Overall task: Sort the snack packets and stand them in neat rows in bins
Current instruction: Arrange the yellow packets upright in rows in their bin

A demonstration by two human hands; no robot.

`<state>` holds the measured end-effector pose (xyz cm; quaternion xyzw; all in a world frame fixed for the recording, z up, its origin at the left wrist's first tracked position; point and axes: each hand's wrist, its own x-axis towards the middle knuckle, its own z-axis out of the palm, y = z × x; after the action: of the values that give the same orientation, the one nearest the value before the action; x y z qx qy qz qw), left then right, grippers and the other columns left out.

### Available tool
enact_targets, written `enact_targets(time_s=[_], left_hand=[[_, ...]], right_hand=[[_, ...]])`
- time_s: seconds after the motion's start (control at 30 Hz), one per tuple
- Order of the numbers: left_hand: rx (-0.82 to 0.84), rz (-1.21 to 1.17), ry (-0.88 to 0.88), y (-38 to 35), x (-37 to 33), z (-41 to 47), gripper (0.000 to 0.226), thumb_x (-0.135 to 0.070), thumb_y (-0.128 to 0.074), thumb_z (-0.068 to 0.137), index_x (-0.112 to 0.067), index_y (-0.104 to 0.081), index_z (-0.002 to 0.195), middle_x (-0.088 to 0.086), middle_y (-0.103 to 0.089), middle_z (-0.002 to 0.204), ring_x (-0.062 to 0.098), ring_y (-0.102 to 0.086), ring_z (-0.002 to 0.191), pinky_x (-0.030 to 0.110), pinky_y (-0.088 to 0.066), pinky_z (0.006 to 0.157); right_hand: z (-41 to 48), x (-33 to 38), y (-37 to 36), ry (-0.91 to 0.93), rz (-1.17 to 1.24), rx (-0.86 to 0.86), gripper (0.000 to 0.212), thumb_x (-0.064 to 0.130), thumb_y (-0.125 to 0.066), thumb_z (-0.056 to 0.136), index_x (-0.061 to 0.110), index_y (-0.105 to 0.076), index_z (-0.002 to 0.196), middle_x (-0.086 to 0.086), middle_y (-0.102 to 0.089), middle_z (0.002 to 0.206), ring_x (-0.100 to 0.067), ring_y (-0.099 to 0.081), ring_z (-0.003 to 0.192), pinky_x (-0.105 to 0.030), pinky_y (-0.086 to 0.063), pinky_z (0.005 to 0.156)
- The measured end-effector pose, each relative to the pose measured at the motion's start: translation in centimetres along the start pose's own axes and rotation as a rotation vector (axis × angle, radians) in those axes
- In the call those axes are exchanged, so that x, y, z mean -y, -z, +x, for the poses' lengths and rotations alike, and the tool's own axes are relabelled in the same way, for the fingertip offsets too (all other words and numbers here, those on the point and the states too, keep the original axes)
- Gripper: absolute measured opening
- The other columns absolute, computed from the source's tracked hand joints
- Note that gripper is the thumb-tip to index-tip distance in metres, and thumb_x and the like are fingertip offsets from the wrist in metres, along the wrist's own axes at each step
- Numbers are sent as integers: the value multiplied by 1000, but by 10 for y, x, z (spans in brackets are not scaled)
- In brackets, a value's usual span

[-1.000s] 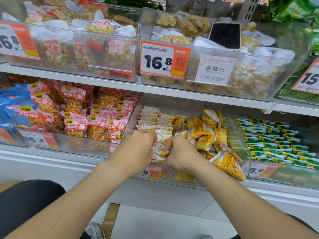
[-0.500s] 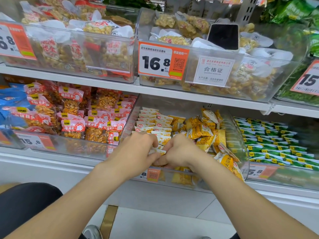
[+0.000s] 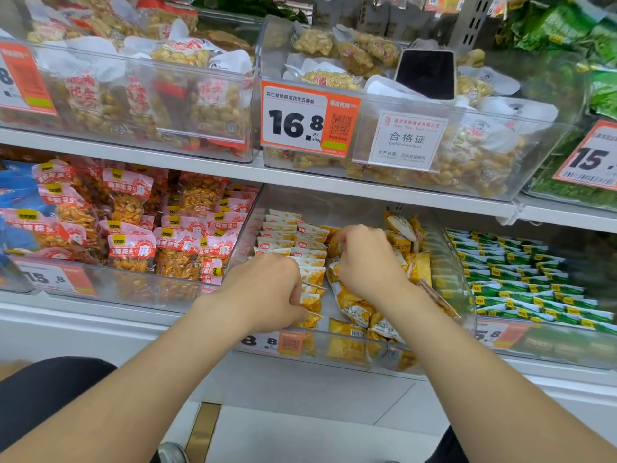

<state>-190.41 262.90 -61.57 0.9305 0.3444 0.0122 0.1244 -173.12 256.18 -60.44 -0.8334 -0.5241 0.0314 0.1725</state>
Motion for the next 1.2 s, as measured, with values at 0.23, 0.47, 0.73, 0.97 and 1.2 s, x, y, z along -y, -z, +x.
enact_targets(time_s=[0.23,0.47,0.73,0.97,1.2], left_hand=[[9,63,-53,5,-7,33,47,-61,-57,97,-18,-65,116,8,-54,121,31,-52,120,47,-49,100],[60,93,-143,-7,-4,82,61,-55,-44,106,-16,-41,154,6,-30,167,30,-28,153,54,-33,118],[142,113,-102,-24,3,103,74,-61,-39,106,-21,-22,165,-1,-4,176,25,-4,162,60,-17,126],[112,80,-138,-24,5,104,77,-63,-43,103,-17,-29,162,4,-12,175,26,-8,161,58,-21,125],[12,-72,-123,-11,2,87,60,-52,-54,102,-15,-49,148,14,-50,151,34,-44,143,48,-41,116]], right_hand=[[59,-11,-30,-17,-86,98,50,-4,-55,94,4,-49,143,-21,-56,136,-39,-54,124,-40,-47,96],[88,-22,-36,-103,-110,148,54,-1,-59,96,15,-51,148,-20,-61,138,-42,-62,123,-44,-55,96],[94,-31,-38,-131,-183,179,47,12,-71,92,16,-56,136,-15,-58,134,-41,-63,118,-39,-52,80],[80,-25,-23,-159,-131,113,38,7,-72,87,20,-71,123,-9,-68,125,-31,-68,111,-38,-61,87],[40,-36,-9,-3,-200,-265,26,4,-71,83,16,-71,107,-15,-70,100,-39,-62,103,-39,-49,85]])
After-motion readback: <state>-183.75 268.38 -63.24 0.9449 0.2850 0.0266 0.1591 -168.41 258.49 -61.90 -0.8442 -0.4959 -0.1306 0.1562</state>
